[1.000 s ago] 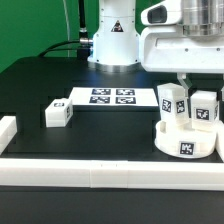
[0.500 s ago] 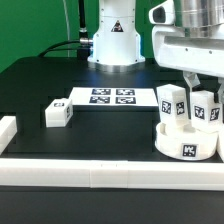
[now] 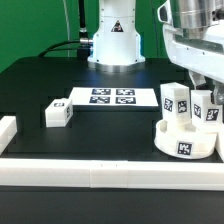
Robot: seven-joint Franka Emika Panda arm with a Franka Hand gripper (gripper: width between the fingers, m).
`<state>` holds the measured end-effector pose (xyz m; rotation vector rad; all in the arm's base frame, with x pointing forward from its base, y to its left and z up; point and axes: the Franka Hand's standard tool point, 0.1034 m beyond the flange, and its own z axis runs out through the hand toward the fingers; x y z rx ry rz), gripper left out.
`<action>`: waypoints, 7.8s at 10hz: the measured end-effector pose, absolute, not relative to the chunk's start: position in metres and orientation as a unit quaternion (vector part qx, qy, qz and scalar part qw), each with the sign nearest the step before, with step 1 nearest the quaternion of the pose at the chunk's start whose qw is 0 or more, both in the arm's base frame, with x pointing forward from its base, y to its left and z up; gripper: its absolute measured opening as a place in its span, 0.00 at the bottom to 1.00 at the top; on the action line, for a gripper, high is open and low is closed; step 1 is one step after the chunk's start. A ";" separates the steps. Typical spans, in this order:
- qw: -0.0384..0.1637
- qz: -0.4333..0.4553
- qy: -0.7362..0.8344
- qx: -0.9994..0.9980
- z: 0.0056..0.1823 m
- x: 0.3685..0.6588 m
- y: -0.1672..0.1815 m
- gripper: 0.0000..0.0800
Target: Assemble stool
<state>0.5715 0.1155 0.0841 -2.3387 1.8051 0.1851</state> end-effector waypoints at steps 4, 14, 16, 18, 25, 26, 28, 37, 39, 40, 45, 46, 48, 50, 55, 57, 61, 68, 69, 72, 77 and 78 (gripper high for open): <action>0.090 0.074 0.679 -0.725 0.084 0.572 0.116 0.42; 0.110 0.068 0.645 -0.753 0.108 0.580 0.117 0.81; 0.110 0.068 0.630 -0.766 0.105 0.579 0.119 0.81; 0.098 0.069 0.547 -0.829 0.103 0.574 0.120 0.81; 0.108 0.034 0.219 -0.969 0.109 0.581 0.120 0.81; 0.109 0.031 0.198 -0.974 0.109 0.581 0.120 0.81; 0.080 0.013 0.057 -0.995 0.109 0.580 0.122 0.81; 0.058 -0.021 -0.287 -0.956 0.107 0.582 0.122 0.81; 0.043 -0.036 -0.387 -0.920 0.102 0.581 0.117 0.81; 0.040 -0.037 -0.424 -0.904 0.101 0.580 0.115 0.81; 0.040 -0.033 -0.497 -0.866 0.088 0.572 0.111 0.81; 0.040 -0.032 -0.497 -0.866 0.085 0.571 0.110 0.81; 0.039 -0.034 -0.495 -0.867 0.081 0.571 0.109 0.81; 0.040 -0.032 -0.493 -0.869 0.078 0.570 0.106 0.81; 0.041 -0.032 -0.490 -0.870 0.077 0.569 0.106 0.43; 0.043 -0.030 -0.459 -0.887 0.077 0.569 0.106 0.43; 0.048 -0.023 -0.315 -0.948 0.077 0.570 0.106 0.43; 0.056 -0.011 -0.059 -0.997 0.077 0.570 0.107 0.43; 0.057 -0.010 -0.040 -0.997 0.077 0.570 0.107 0.43; 0.070 -0.001 0.094 -0.993 0.076 0.569 0.108 0.43; 0.083 0.014 0.281 -0.956 0.076 0.568 0.109 0.43; 0.084 0.017 0.313 -0.946 0.076 0.568 0.109 0.43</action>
Offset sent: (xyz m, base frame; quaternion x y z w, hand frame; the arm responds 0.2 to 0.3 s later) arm 0.0000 0.0000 0.0000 0.0000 0.0000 0.1296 0.9916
